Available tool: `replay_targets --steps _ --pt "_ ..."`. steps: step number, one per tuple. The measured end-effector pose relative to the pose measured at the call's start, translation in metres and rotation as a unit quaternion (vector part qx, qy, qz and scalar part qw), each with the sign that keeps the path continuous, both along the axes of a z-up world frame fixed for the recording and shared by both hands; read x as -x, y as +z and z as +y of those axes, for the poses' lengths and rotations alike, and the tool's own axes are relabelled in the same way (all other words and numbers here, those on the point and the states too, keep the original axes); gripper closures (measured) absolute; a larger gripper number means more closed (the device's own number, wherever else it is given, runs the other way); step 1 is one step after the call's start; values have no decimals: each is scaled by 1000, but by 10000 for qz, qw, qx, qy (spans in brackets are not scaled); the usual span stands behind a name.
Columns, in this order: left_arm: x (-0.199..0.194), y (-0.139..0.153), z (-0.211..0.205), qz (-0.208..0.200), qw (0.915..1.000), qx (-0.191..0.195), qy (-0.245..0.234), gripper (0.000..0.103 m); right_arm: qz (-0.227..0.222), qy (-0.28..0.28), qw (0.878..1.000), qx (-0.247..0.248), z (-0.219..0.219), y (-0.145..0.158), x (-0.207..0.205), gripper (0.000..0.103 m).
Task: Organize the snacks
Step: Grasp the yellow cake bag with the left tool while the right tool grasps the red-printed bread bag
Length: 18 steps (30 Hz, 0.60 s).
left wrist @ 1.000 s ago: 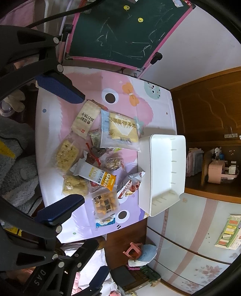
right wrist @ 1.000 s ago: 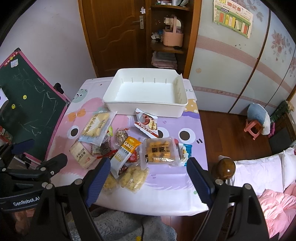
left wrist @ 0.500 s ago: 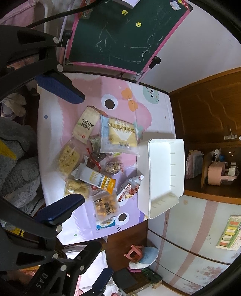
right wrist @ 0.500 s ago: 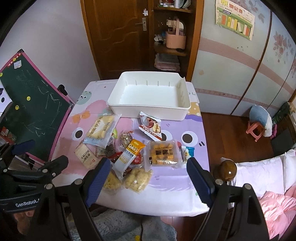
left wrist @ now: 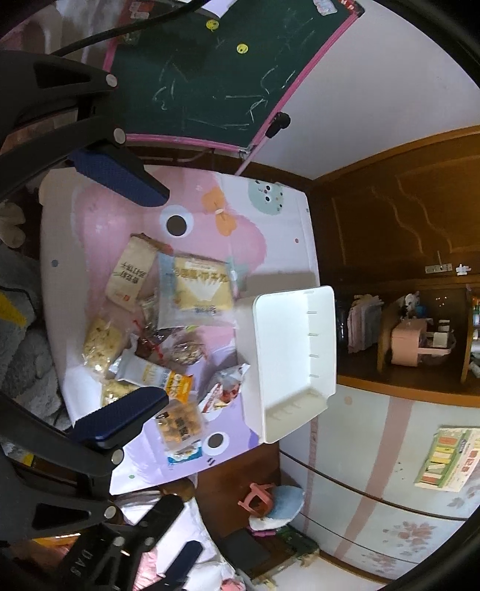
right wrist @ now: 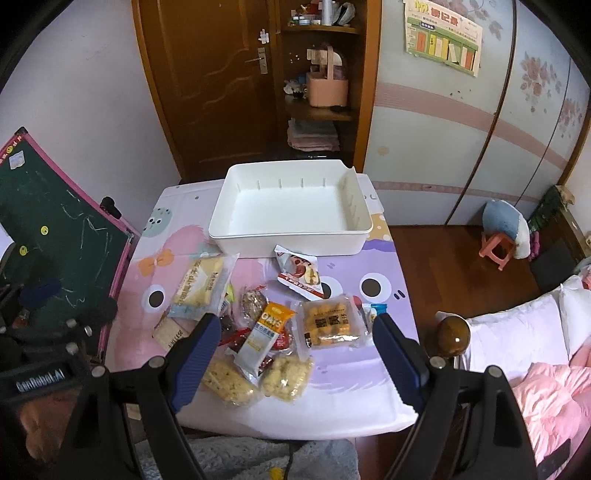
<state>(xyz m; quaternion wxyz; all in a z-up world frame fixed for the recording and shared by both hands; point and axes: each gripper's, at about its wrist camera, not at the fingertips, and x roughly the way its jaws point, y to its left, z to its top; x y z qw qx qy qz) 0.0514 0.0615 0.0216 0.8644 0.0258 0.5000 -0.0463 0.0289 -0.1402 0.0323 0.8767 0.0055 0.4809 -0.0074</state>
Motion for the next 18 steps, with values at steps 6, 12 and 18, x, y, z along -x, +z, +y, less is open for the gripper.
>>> replay_targets --steps 6,12,18 --pt "-23 -5 37 -271 9996 -38 62 5 81 -289 9995 2 14 -2 -5 18" --pt "-57 -27 76 -256 9993 249 -106 5 156 -621 9979 126 18 -12 -9 18" --pt "-93 -73 93 673 9910 1134 -224 5 209 -917 9952 286 17 -21 -13 18"
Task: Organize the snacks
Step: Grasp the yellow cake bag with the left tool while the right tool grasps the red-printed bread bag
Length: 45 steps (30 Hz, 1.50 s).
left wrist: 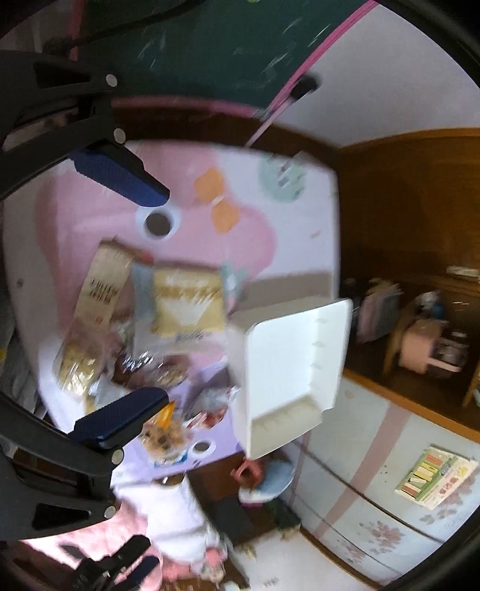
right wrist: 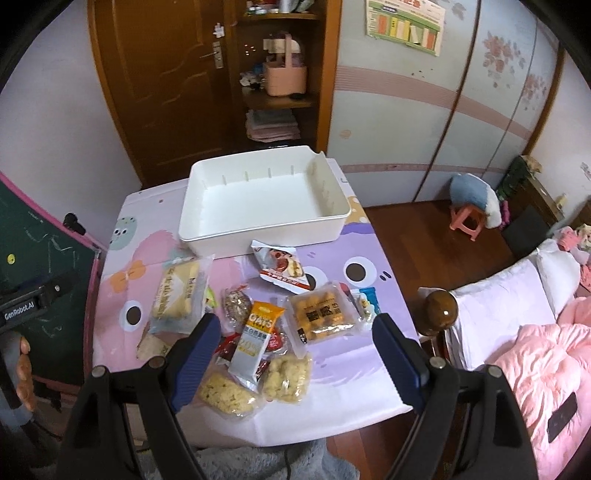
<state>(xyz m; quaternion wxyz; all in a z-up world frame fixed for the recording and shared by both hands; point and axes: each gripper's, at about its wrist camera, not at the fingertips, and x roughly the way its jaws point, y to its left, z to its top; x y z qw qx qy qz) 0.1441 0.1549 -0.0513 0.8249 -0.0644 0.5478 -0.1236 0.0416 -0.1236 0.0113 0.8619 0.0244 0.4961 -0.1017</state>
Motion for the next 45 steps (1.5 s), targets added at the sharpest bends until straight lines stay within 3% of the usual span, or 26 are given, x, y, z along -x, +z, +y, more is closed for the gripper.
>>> replay_targets --steps 5,7,13,19,26,34,41,43,45 --pt "-17 -38 -12 281 9996 -82 -3 5 95 -72 9999 -4 -4 -10 -9 18" --pt "-25 -59 -22 369 9988 -321 -40 5 153 -53 9999 -20 -7 -17 -17 18" --pt "-48 -119 -47 849 9940 -695 27 5 396 11 9992 -93 -18 -46 -55 18" --pt "-67 -153 -75 1094 9883 -1049 194 5 683 319 9970 -196 -24 -88 -109 18" --pt "-79 -170 -109 1149 9829 -1431 164 5 1239 610 9898 -355 -38 -147 -163 18" --pt "-95 -197 -118 1370 9722 -1787 644 0 1797 1015 9770 -536 -37 -200 -199 18" --pt "-101 -200 -122 1303 9720 -1863 586 0 2200 1085 9666 -739 -37 -232 -210 18" --pt "-107 -203 -124 1349 9704 -1904 630 0 2324 1074 9635 -785 -37 -239 -210 22" --pt "-112 -205 -130 1447 9648 -2104 630 0 2444 1069 9598 -873 -36 -246 -211 33"
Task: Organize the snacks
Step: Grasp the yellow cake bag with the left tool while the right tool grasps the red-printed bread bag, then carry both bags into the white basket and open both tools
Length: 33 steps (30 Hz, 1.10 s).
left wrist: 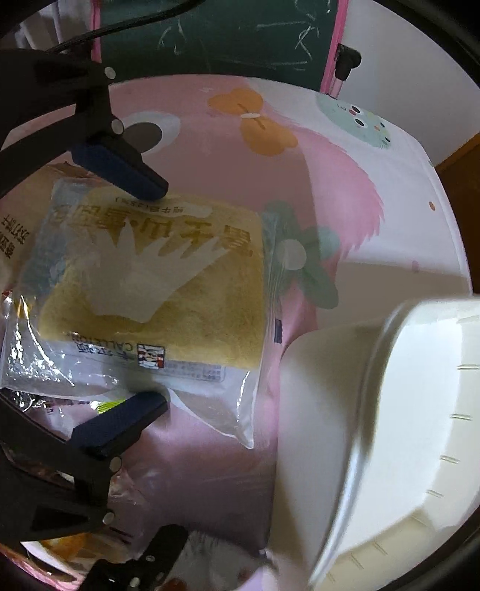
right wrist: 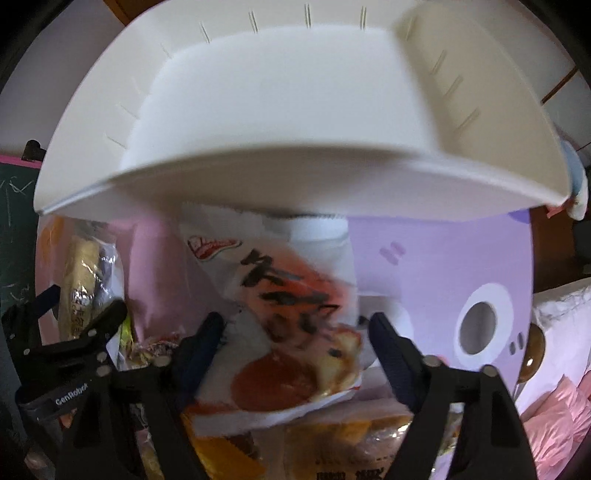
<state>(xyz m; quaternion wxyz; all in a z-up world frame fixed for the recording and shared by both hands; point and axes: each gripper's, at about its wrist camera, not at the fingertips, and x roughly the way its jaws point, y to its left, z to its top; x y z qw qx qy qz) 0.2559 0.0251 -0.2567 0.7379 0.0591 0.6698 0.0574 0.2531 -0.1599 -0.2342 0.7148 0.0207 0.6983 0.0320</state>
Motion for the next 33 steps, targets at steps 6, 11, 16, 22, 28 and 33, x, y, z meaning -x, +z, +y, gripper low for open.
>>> replay_targets --steps 6,11,16,22,28,33 --pt "-13 -4 3 307 9994 102 104 0 47 -1 10000 -41 6 -4 -1 38" --pt "0 9 4 -43 9999 27 -151 27 26 21 9999 -151 8 5 9 50" --pt "6 35 22 -395 9985 324 -214 63 -179 26 9997 -174 13 16 22 51" --pt "26 60 60 -624 9942 865 95 69 -606 -29 9978 -259 16 49 36 52" --pt "61 115 63 -1085 9849 1347 -33 70 -911 -109 9945 -510 10 84 53 52" --pt "67 185 47 -1692 9693 1762 -288 70 -1256 -186 9889 -769 -9 122 61 52"
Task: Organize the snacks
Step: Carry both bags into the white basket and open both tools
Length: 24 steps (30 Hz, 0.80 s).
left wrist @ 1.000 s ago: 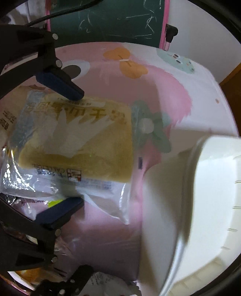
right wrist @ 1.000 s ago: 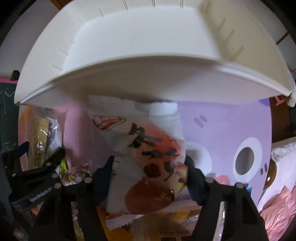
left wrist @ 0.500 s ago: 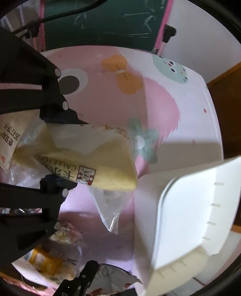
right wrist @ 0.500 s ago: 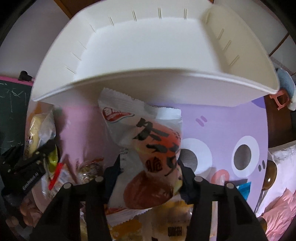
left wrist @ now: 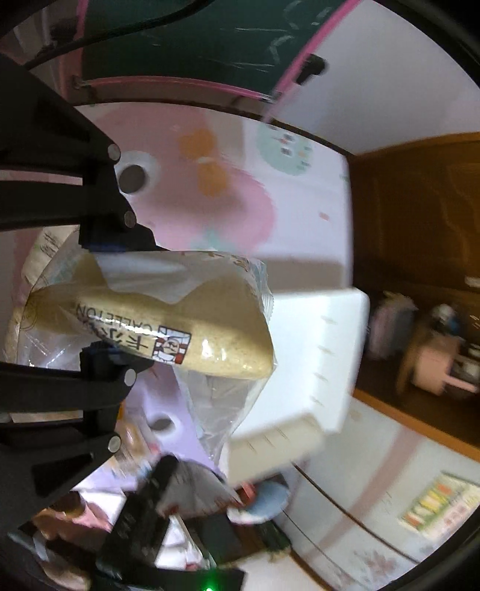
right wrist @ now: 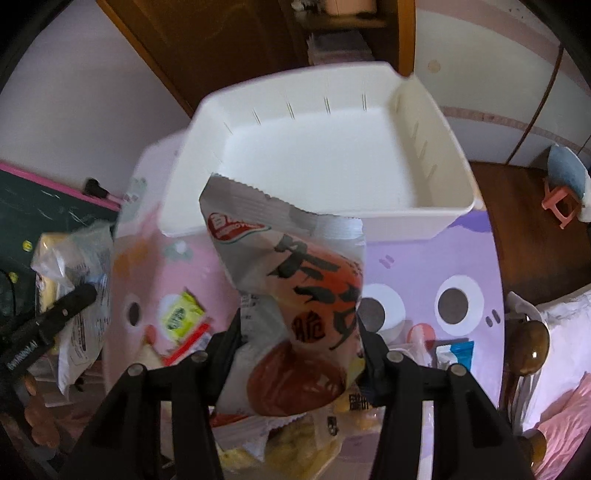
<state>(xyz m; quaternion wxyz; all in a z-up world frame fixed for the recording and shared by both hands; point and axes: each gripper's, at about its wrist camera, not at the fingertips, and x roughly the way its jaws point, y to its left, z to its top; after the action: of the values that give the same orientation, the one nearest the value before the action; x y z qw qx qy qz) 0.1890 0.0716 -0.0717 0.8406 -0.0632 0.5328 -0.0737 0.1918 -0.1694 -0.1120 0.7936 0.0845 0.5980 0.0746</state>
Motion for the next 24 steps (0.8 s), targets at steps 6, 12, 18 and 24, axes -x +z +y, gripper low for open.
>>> replay_targets --steps 6,12,18,24 --pt "-22 58 -33 -647 9969 285 -344 70 -514 -35 9984 -248 -10 48 -4 52" --pt "-64 70 -75 -959 9937 176 -547 70 -934 -142 9951 -281 -25 82 -30 52" --pt "-100 62 -94 -1021 9940 118 -367 69 -1131 -274 9932 94 -39 86 -65 52" --pt "-137 30 -99 -748 9971 -7 -119 69 -1076 -238 9932 376 -46 70 -99 51"
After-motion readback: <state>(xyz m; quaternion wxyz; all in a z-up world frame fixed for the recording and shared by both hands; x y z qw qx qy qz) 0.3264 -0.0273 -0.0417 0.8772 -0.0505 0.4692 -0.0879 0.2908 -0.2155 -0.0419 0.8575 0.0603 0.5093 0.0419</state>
